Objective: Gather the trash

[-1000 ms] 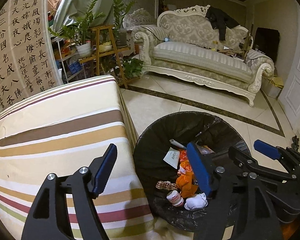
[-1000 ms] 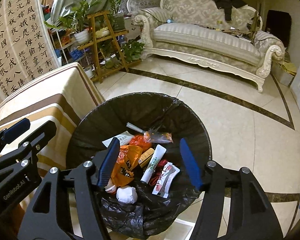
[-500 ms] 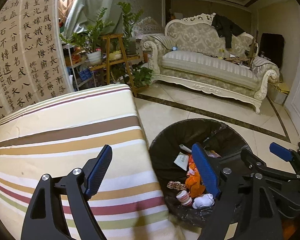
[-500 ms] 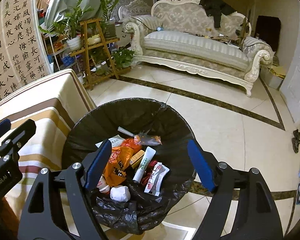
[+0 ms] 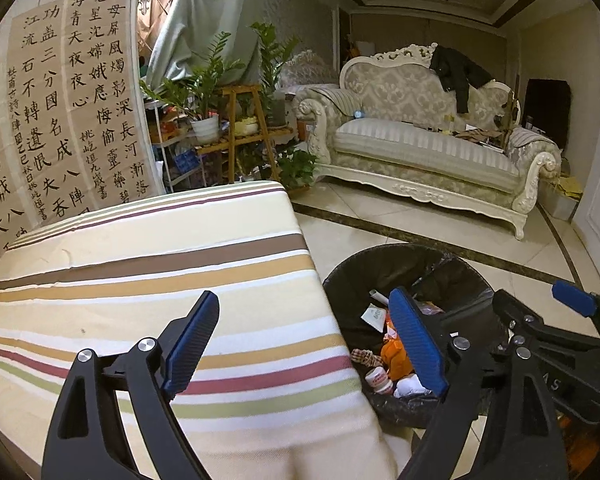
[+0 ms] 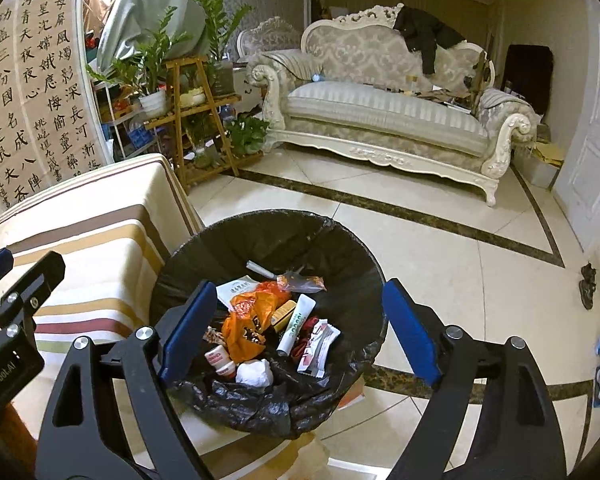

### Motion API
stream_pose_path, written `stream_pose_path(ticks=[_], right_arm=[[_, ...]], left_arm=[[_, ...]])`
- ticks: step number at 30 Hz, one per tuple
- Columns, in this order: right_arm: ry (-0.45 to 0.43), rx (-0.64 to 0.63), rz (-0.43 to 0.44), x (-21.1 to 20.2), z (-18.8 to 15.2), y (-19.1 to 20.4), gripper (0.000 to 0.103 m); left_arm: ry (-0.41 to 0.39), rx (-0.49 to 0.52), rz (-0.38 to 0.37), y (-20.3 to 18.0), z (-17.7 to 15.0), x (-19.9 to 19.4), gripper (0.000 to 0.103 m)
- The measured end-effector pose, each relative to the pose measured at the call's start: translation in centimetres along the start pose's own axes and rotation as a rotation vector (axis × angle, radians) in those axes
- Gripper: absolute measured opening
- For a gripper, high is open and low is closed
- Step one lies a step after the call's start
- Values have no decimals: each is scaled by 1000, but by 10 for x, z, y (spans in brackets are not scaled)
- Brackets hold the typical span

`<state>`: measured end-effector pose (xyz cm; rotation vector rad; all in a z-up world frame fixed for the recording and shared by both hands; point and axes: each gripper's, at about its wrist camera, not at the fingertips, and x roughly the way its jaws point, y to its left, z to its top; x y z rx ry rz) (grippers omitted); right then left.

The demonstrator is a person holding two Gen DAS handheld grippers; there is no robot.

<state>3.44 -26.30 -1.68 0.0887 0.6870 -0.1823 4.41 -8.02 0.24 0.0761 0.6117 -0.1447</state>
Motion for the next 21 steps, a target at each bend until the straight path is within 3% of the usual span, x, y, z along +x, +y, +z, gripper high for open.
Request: stream_pose_path(ticks=[21], right_arm=[[-104,-32,8,-58,-1,10,84]], left_arm=[[-54,-36,-2,14,-6,-43,85]])
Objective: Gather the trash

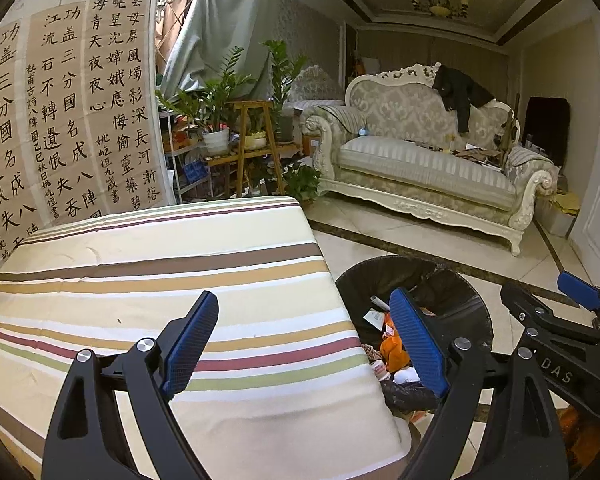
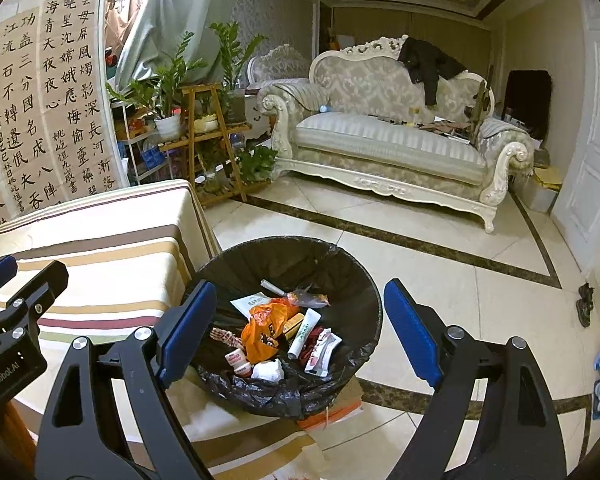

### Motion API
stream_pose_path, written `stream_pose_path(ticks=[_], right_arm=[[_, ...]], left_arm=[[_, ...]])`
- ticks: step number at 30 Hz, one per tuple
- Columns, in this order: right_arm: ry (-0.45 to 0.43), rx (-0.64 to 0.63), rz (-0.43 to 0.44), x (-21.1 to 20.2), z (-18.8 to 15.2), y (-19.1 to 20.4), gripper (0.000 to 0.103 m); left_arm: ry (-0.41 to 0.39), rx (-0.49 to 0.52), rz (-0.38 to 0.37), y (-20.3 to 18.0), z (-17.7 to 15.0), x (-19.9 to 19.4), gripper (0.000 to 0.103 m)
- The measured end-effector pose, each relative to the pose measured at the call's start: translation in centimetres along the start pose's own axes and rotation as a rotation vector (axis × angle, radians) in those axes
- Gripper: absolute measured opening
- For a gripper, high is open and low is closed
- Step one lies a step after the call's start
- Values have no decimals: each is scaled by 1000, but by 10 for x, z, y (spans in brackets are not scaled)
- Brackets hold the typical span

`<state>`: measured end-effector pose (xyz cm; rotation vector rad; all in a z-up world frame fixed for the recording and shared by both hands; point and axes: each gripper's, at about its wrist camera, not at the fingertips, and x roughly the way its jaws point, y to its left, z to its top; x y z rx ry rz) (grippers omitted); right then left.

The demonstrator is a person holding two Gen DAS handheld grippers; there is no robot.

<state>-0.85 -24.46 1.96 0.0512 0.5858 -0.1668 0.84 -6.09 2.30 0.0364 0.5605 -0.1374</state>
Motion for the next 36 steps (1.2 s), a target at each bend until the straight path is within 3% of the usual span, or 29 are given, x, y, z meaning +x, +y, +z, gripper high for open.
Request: stream_pose_path(ticks=[36], right_arm=[[-5,2,-2,-5,1,-1,84]], left_arm=[[20,-16,-1,2,-2,4,85]])
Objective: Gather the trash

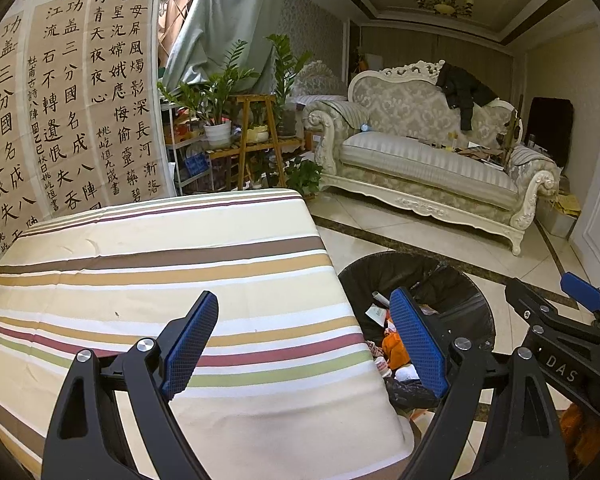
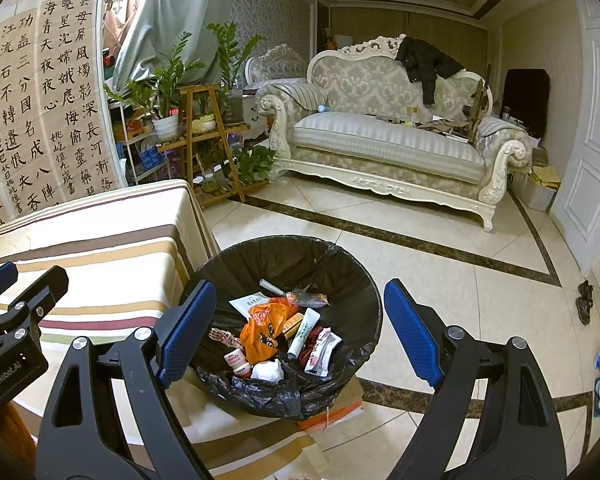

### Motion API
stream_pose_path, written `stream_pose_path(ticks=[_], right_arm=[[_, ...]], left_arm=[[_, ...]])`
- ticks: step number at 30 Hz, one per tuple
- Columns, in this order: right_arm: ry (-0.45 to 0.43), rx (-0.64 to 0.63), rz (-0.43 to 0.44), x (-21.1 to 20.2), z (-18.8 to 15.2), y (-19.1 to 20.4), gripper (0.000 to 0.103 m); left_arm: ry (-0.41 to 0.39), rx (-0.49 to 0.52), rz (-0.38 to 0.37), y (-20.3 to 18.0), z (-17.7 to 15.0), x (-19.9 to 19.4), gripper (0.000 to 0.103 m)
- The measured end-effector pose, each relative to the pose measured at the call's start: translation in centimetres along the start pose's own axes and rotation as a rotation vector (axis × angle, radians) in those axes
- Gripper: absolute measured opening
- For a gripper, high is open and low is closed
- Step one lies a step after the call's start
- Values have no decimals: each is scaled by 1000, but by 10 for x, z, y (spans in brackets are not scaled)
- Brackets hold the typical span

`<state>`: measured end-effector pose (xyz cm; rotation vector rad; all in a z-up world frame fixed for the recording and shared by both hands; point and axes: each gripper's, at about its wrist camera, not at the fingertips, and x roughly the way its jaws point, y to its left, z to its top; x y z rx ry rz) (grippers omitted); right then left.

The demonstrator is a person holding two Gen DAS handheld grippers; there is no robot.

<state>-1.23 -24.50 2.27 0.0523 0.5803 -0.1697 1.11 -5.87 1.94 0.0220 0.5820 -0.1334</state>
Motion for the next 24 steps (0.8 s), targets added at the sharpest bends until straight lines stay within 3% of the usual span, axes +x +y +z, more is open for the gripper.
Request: stream_pose_path(ticks=[24], right_arm=[[14,0,0,7,-8,2,84]], left_arm=[[12,-10,3,-3,-6,6,85]])
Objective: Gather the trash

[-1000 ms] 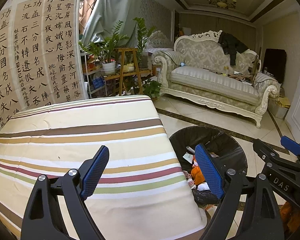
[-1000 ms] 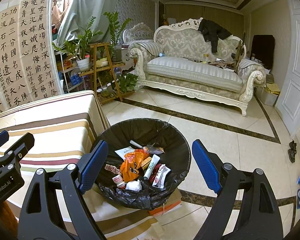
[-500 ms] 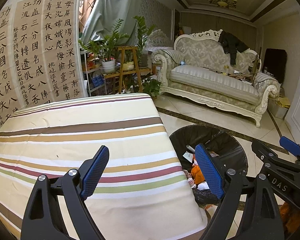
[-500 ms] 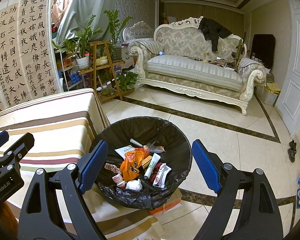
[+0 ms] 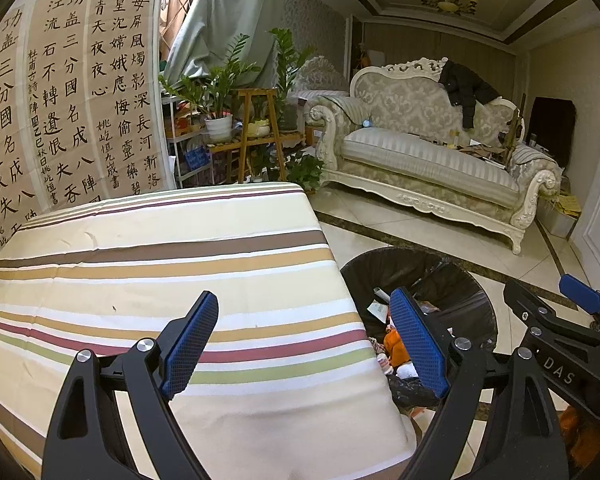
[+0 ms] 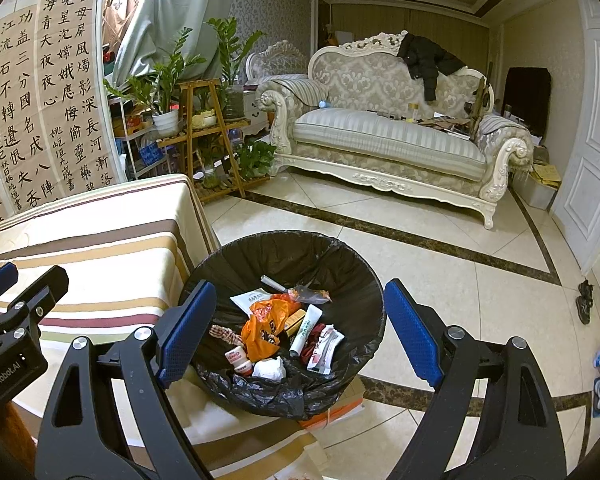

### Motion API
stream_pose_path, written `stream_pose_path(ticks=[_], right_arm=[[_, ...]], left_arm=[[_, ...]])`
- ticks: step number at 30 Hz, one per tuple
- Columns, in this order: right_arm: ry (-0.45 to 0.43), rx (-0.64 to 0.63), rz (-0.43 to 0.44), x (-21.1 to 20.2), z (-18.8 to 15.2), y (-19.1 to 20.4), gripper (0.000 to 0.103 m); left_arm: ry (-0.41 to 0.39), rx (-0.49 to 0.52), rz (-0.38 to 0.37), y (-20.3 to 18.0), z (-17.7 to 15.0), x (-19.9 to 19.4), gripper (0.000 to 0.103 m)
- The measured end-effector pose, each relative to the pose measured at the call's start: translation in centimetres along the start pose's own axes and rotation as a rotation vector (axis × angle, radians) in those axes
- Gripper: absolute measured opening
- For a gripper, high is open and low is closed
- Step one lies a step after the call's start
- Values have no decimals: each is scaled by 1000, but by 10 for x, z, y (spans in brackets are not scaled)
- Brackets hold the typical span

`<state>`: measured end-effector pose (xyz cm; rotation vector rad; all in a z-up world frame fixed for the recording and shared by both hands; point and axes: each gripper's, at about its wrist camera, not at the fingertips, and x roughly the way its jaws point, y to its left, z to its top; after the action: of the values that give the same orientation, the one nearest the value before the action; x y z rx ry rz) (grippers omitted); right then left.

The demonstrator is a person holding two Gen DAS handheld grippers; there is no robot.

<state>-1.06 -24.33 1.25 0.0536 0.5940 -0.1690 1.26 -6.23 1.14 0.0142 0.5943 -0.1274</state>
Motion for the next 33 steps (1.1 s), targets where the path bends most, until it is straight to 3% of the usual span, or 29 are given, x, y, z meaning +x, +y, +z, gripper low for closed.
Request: stream_pose_path(ticks=[33], right_arm=[[-1,1,0,2,0,0,84]], left_arm=[[-7,8,4,-5,-4,-1,85]])
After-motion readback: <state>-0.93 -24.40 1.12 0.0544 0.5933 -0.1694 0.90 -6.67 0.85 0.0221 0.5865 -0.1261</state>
